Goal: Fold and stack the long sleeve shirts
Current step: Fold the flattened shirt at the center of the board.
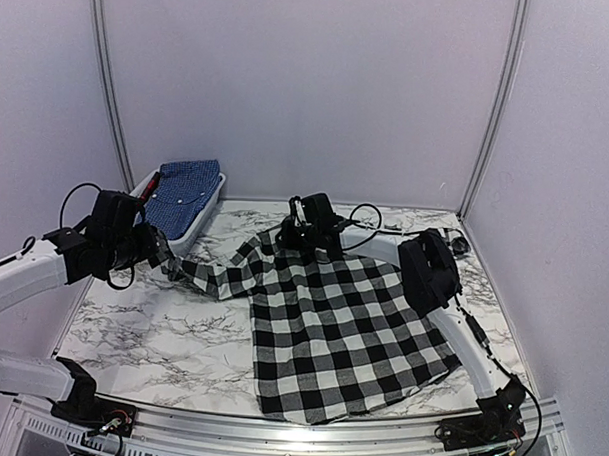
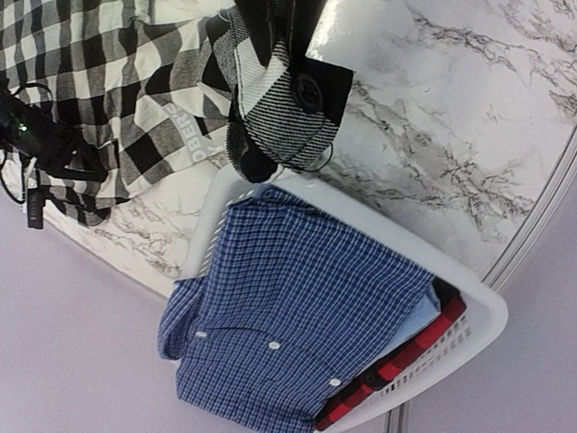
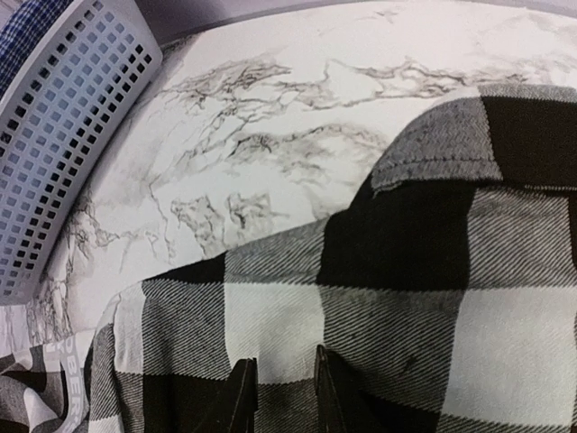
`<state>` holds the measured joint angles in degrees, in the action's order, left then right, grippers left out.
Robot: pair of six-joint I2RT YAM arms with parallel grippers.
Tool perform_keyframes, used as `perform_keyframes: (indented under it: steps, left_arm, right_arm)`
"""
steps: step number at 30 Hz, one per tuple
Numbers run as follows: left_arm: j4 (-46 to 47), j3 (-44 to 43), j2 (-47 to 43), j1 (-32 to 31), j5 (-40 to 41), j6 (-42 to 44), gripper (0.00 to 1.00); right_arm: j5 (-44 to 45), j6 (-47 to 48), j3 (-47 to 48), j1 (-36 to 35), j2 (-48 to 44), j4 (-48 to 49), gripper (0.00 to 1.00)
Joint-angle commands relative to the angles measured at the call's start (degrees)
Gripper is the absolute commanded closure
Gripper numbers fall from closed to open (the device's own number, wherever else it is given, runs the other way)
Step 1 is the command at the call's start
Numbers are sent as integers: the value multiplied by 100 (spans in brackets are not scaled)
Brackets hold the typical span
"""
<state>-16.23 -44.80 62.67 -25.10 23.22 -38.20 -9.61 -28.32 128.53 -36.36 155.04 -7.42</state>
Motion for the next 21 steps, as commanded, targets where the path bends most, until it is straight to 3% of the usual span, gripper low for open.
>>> perform_keyframes:
  steps: [1, 6, 10, 16, 21]
  left_arm:
    - [642, -517, 196, -8, -323, 312, 100]
    - [1275, -980, 574, -140, -1309, 854, 100]
    - [1435, -1654, 1337, -718, -2430, 1483, 100]
    - [1391, -2164, 2438, -1534, -3122, 1979, 100]
    - [1132, -2506, 3305, -2148, -3579, 2399, 100]
  right_arm:
    - [-395, -524, 453, 295, 482, -177, 76]
    - [-863, -538, 462, 333, 397, -13, 75]
    - [-891, -302, 258, 331, -227, -134, 73]
    - [207, 273, -609, 339, -1832, -740, 69]
    - [914, 257, -2287, 356, -3203, -652, 69]
